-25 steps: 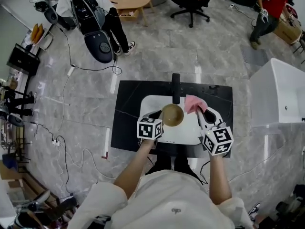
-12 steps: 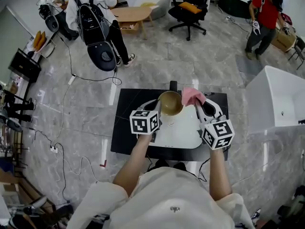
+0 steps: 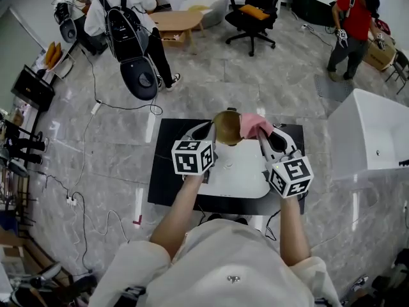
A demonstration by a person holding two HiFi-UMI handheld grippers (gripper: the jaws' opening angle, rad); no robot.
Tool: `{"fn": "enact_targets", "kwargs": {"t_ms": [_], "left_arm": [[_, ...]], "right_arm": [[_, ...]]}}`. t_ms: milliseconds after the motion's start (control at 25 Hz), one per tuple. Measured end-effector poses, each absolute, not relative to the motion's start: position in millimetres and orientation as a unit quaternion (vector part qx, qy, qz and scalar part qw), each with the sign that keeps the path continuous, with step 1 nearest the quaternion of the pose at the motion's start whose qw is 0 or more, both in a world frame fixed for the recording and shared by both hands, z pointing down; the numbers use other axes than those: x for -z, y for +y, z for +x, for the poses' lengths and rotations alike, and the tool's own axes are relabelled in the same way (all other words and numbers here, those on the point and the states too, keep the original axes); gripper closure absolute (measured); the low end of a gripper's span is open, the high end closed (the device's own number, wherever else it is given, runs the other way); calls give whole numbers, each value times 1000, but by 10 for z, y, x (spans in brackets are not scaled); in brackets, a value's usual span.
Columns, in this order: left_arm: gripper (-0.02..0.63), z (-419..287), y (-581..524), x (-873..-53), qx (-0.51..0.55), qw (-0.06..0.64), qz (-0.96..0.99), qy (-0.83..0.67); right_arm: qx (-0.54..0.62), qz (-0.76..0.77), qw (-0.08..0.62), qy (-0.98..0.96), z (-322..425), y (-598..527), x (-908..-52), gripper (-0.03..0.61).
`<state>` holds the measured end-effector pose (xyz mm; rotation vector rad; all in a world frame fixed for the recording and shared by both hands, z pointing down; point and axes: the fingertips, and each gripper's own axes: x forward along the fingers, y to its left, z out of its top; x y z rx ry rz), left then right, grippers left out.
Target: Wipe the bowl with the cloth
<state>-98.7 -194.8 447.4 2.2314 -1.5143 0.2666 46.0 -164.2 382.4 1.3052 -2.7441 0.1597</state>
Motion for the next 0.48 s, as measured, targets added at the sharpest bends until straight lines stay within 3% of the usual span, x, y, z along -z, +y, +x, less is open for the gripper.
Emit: {"fn": "enact_targets", "kwargs": {"t_ms": [480], "left_arm": [[594,-815,-2060,-3953,-74,165,821,-541]], "right_arm": [[-23,408,48,-911,238,-1695,-3571,563]]}}
